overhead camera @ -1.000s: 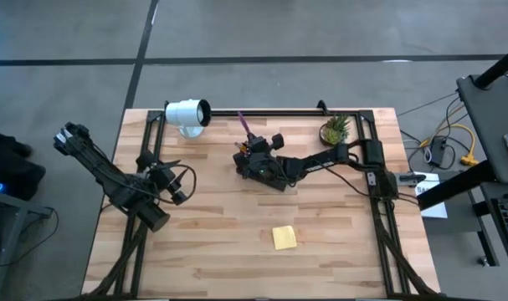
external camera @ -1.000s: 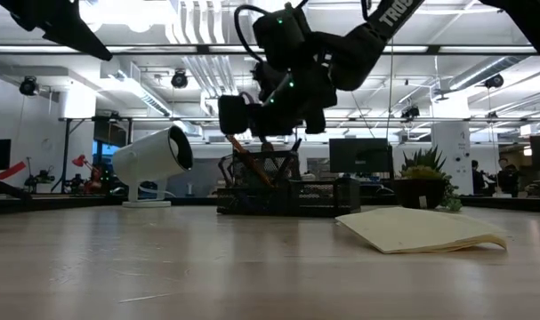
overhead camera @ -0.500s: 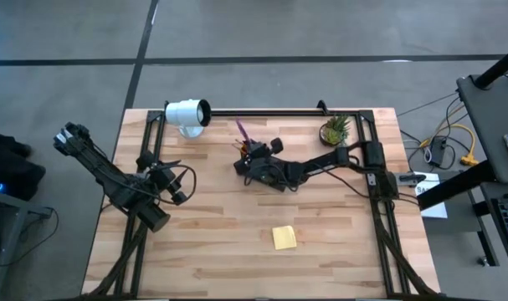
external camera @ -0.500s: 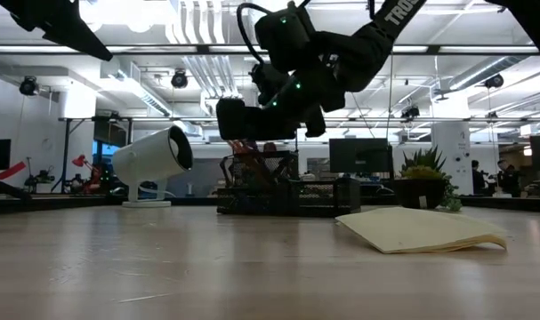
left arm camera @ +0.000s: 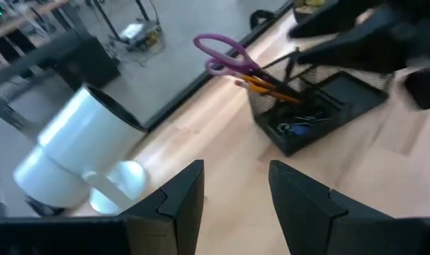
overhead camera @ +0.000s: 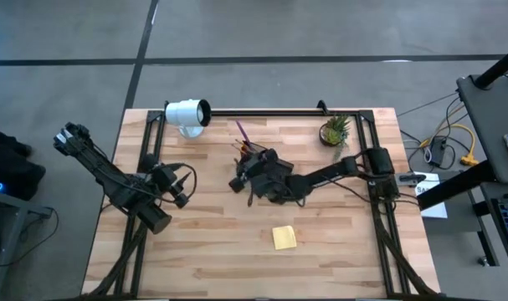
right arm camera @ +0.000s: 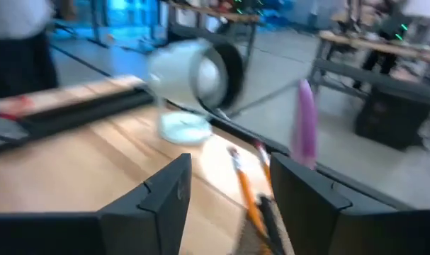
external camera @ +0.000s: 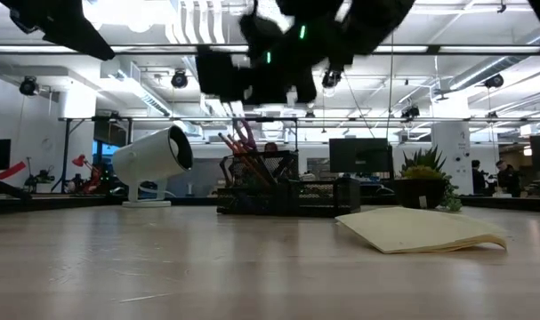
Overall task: Pick and place office supplies into organizer
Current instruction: Put the yellow sticky notes into the black desk organizer
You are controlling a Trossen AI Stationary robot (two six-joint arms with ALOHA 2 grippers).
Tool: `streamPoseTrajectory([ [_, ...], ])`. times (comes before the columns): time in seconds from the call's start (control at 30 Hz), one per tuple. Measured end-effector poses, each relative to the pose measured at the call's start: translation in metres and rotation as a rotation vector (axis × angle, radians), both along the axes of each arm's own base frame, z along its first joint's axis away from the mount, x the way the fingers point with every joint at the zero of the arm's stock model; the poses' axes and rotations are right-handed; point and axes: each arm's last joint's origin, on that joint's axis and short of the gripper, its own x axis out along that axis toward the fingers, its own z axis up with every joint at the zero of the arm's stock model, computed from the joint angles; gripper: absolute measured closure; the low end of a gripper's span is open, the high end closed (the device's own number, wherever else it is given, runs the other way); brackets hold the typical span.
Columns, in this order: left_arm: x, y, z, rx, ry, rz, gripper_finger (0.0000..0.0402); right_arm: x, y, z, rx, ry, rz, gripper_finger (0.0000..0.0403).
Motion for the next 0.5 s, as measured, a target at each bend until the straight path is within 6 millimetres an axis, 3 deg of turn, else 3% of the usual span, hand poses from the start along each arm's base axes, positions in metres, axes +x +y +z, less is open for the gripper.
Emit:
streamPoseTrajectory([
  [0.17, 0.003, -0.004, 0.005, -0.138, -0.014, -0.013, 0.0257, -0.016, 0.045, 0.039, -0.031, 0.027, 0.156, 0.0221],
  [0.23, 0.002, -0.004, 0.016, -0.195, -0.066, -0.019, 0.0258, -0.03, 0.052, 0.06, 0.075, -0.005, 0.239, 0.0224],
  [0.33, -0.004, 0.001, 0.039, -0.259, -0.166, -0.067, 0.0258, -0.06, 0.044, 0.095, 0.295, -0.017, 0.321, 0.0232],
  [0.5, -0.016, 0.012, 0.066, -0.28, -0.341, -0.227, 0.0258, -0.112, 0.03, 0.135, 0.315, 0.117, 0.384, 0.0246],
])
